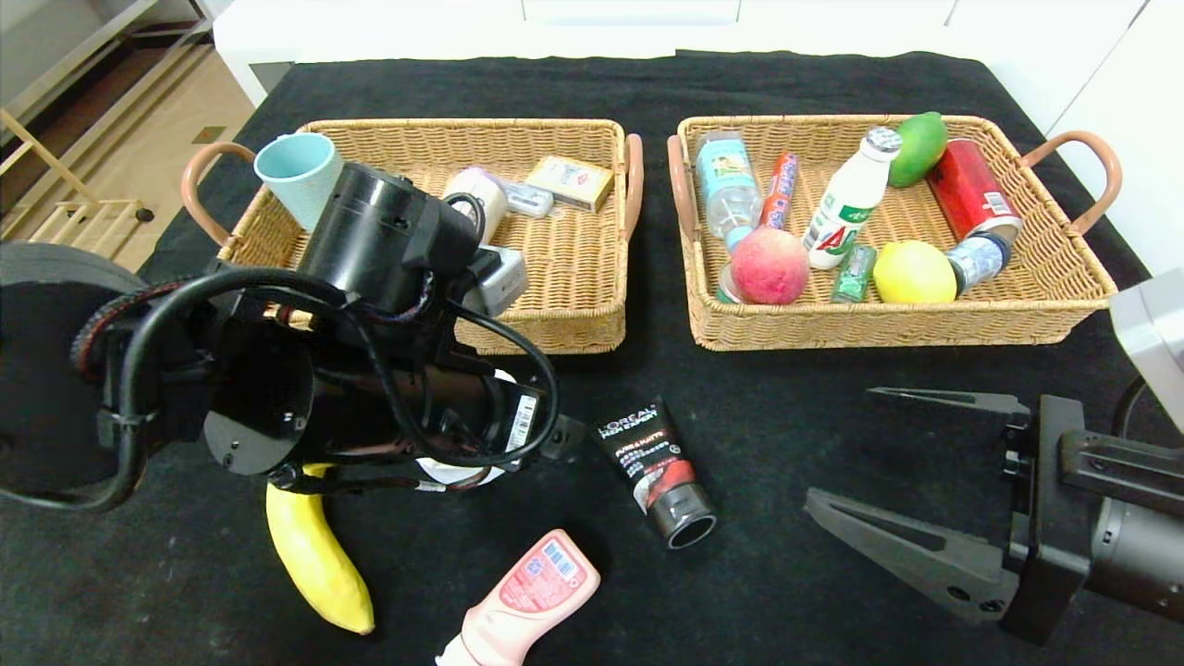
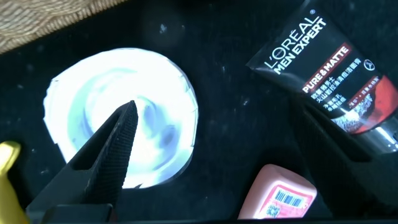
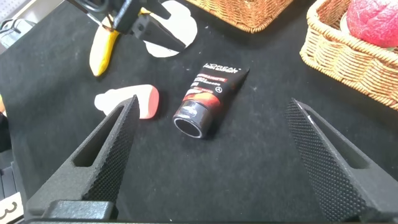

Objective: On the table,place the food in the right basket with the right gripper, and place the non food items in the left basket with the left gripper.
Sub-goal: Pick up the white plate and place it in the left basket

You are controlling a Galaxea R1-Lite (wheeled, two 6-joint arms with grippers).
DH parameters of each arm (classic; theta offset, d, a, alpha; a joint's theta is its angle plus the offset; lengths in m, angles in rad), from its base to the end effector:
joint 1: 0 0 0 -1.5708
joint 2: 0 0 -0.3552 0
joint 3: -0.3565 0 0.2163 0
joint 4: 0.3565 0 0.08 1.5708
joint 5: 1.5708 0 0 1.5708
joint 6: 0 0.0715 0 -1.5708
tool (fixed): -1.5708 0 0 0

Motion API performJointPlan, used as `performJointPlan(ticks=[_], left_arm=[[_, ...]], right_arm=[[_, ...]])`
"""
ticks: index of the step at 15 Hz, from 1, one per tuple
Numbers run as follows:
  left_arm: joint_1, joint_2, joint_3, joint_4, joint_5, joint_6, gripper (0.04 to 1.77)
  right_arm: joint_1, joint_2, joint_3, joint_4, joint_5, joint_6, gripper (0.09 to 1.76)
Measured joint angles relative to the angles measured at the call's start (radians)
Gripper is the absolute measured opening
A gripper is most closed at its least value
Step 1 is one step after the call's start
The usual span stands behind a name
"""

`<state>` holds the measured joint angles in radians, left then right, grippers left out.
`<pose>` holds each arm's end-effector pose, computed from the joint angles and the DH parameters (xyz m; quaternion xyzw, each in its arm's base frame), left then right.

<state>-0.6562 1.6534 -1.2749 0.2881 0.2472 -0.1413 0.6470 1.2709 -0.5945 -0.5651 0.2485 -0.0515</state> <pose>0.2982 -0.2076 0.2569 0.0771 0.3072 -0.1706 0.9330 0.1879 0.1640 0.2547 -0.0342 0.0434 0.4335 0.8994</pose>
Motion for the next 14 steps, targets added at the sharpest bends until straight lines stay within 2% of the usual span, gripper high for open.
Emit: performJointPlan(ticks=[3, 7, 14], left_arm=[[0.0, 0.022, 0.0, -0.003, 0.002, -0.013, 1.72], [0.001, 0.048, -0.004, -0.011, 0.034, -0.015, 1.72], [0.001, 0.063, -0.01, -0.012, 0.036, -0.016, 1.72]], right_arm=[[0.0, 0.002, 0.001, 0.0, 0.0, 0.0, 1.71], [0.0, 0.006, 0.001, 0.0, -0.002, 0.0, 1.71], [0.0, 0.014, 0.003, 0.0, -0.002, 0.0, 1.71]])
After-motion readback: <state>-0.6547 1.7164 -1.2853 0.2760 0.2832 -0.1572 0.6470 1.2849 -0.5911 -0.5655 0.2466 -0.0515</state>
